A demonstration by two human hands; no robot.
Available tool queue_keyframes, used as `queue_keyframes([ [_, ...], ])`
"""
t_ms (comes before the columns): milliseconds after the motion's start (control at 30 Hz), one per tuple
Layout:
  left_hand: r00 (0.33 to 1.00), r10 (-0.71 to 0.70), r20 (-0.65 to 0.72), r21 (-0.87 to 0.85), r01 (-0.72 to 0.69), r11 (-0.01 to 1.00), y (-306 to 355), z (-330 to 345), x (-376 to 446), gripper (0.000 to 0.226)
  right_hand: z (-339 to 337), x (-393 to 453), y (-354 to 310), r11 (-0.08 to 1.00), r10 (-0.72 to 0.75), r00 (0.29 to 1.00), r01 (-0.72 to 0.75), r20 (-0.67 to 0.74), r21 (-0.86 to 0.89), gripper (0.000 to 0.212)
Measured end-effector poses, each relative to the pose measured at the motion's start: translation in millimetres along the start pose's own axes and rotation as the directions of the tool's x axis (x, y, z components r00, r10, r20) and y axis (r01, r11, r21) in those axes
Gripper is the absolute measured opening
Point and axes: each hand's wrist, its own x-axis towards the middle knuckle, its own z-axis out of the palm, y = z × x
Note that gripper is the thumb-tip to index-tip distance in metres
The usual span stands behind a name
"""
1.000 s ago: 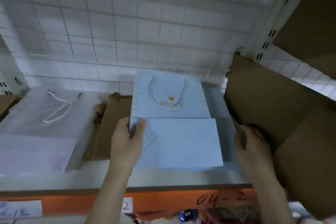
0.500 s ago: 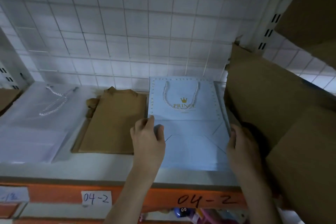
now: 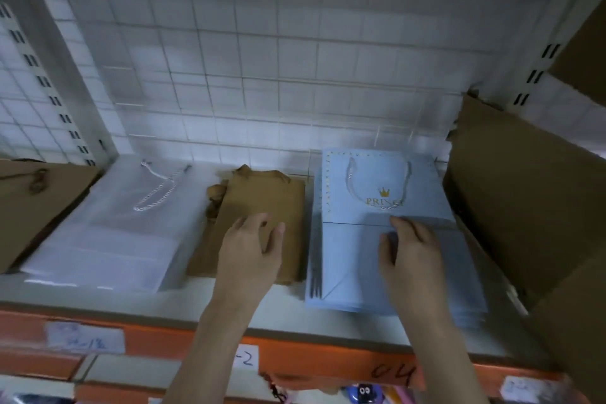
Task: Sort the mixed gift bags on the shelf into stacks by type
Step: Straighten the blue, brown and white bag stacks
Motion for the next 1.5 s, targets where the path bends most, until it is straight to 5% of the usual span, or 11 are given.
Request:
queue_keyframes([
  [100, 0.997, -0.012, -0.079, 0.071, 0.018, 0.997, -39.2, -47.6, 6.1, 0.024, 18.8, -7.7, -42.8, 0.995, -0.101, 0.995, 0.1, -0.022, -0.008, 0.029],
  [300, 0.97, -0.062, -0.236, 0.208, 0.112, 0.972, -147.8, -163.6, 3.1, 0.051, 78.2, -42.5, -170.0, 0.969, -0.247, 0.964, 0.248, 0.1, 0.009, 0.026],
  [433, 0.94, -0.141, -0.312, 0.268, 0.229, 0.936, -223.1, -259.4, -16.2, 0.05, 127.7, -82.9, -277.1, 0.931, -0.354, 0.92, 0.329, 0.169, 0.159, 0.03],
  [700, 0.8, -0.357, -0.483, 0.183, 0.491, 0.852, -350.0, -409.5, -54.2, 0.039, 198.5, -172.6, -457.6, 0.839, -0.51, 0.815, 0.402, 0.275, 0.366, 0.035],
  [933, 0.732, -0.438, -0.522, 0.06, 0.544, 0.837, -430.9, -471.1, -56.7, 0.039, 248.0, -196.7, -553.6, 0.788, -0.593, 0.751, 0.47, 0.29, 0.397, 0.036],
  [1500, 0.726, -0.396, -0.562, 0.06, 0.513, 0.856, -622.0, -640.2, 79.5, 0.035, 408.4, -192.0, -813.7, 0.757, -0.611, 0.752, 0.462, 0.248, 0.463, 0.03],
])
